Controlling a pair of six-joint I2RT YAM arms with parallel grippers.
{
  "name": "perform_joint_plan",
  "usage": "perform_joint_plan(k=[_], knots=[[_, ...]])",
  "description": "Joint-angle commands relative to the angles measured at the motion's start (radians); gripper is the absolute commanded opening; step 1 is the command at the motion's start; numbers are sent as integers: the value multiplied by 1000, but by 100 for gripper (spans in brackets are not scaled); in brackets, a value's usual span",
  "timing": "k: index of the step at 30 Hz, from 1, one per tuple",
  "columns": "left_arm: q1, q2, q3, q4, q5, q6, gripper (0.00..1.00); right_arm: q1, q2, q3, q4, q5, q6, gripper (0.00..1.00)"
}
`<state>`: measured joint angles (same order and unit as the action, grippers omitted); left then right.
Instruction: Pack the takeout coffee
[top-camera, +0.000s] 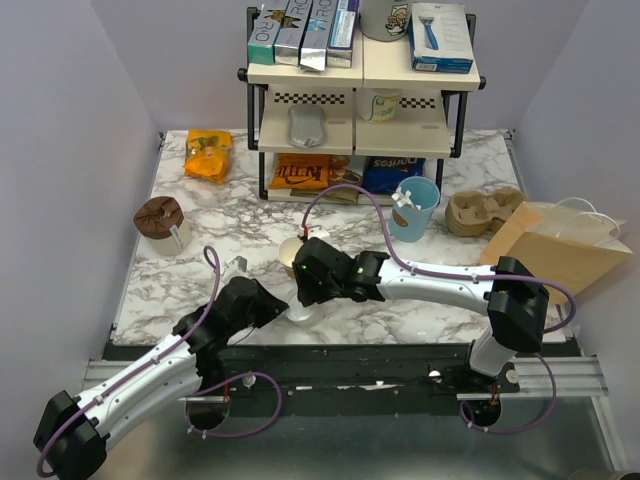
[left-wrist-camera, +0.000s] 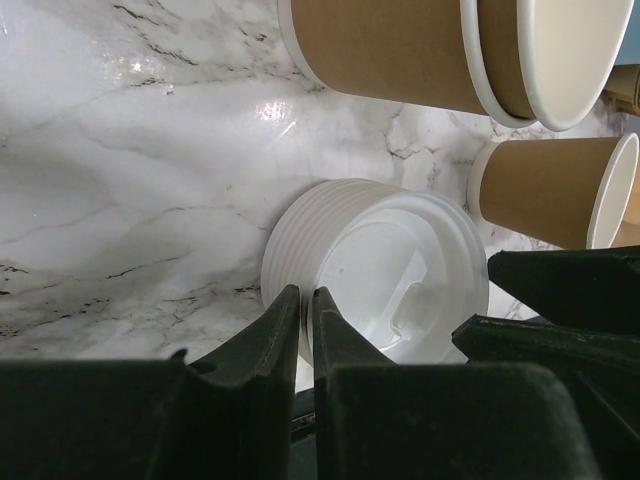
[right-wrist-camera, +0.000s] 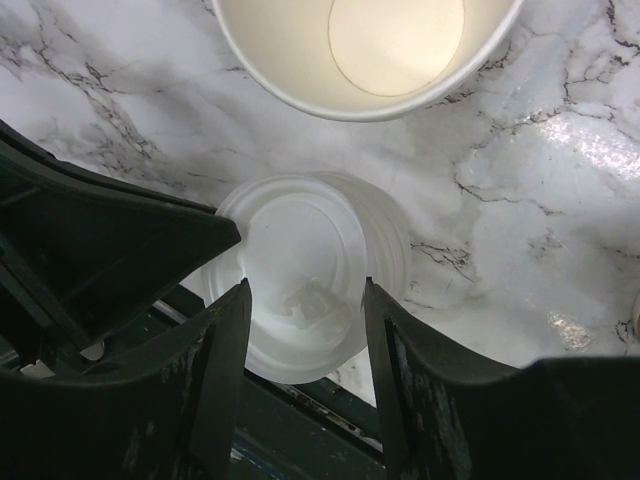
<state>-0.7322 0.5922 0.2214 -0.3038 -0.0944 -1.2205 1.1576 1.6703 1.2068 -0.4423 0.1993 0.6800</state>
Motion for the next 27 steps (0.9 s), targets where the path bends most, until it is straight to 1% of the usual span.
perform_joint_plan(k=[1,7,10,13,16,17,22,24,27], knots=[[7,1,-4,22,24,7,18,5,2,-4,31,-70,-11,57],[7,4,-4,26,25,9,17,5,-41,-32,85,-103,-17,56],[5,0,-4,25,25,9,17,4,-47,-42,86,-86,-10,56],[7,-6,-5,23,24,9,17,4,-32,-33,48,-35,0,56],[7,-9,-5,19,24,7,17,4,5,-6,-25,-6,4,56],[7,-9,-7,19,22,6,17,4,12,-4,-33,-14,4,53],[7,-8,-8,26,22,6,16,4,29,-4,-27,-61,9,48],[7,-6,-7,25,22,4,16,4,31,-4,-30,-57,18,44],[7,-3,-7,25,21,4,15,2,39,13,-71,-29,38,42]])
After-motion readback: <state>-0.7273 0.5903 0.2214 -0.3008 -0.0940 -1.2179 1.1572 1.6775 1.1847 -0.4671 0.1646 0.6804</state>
